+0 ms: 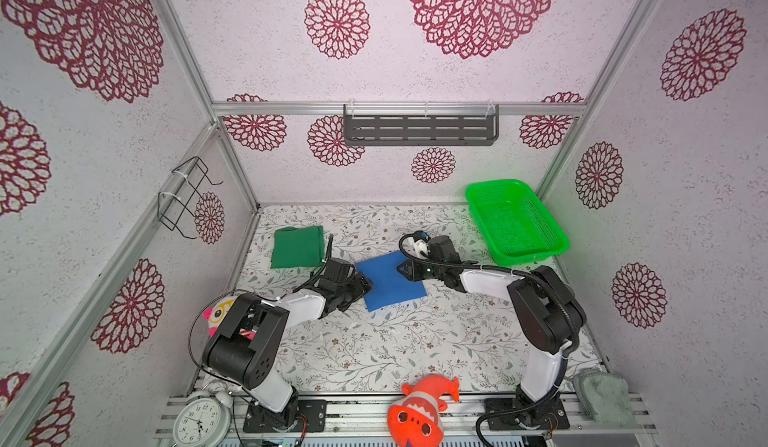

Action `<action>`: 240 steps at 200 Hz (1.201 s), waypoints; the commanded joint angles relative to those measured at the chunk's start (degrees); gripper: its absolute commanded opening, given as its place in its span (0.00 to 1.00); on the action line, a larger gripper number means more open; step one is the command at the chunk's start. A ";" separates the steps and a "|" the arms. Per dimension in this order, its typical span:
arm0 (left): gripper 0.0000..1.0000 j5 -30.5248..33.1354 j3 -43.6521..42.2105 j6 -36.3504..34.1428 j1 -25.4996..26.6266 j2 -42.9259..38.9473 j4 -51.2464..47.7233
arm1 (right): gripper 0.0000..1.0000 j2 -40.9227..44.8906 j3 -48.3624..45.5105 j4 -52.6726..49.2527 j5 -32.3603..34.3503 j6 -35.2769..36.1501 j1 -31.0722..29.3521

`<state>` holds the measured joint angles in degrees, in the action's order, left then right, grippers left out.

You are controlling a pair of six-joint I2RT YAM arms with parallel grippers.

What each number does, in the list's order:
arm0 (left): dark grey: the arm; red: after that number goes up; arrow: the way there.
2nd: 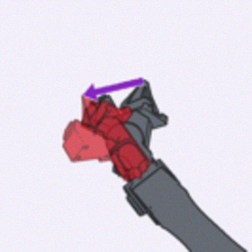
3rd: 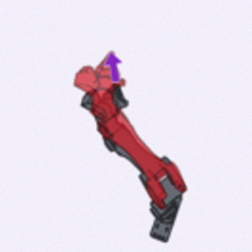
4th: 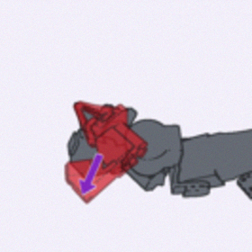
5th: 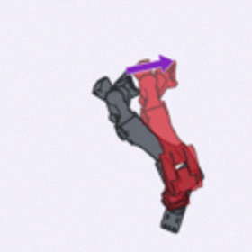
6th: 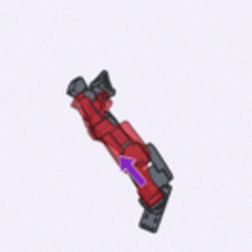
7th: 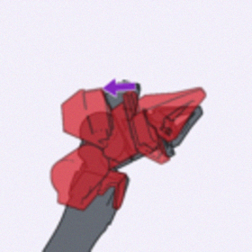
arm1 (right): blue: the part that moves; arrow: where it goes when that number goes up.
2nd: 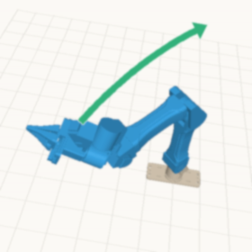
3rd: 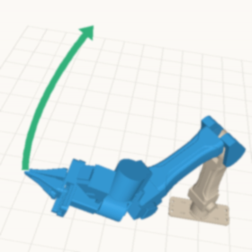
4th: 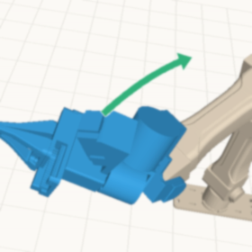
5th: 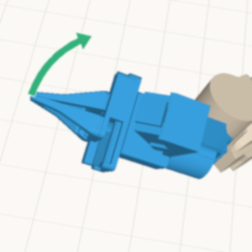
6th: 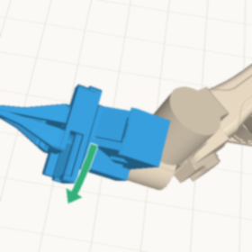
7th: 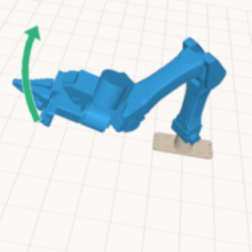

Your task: Fold and stack the tank tops

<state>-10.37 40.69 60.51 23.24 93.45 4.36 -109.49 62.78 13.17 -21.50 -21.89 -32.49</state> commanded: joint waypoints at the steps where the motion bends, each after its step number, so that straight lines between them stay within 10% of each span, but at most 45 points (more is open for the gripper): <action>1: 0.86 -0.80 -1.49 1.46 -0.08 2.06 0.57 | 0.34 -3.47 1.20 -0.57 1.05 -1.28 0.88; 131: 0.84 -5.80 -9.92 13.69 3.11 14.73 19.23 | 0.33 -9.73 -1.22 2.85 5.02 -3.15 1.55; 240: 0.24 -2.92 0.50 4.57 0.01 13.48 7.59 | 0.33 -8.02 -3.83 6.55 2.99 -6.21 -0.56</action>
<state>-15.53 40.45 68.93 24.32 104.81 24.29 -116.51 61.25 24.01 -20.64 -25.80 -32.05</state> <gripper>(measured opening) 0.321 0.327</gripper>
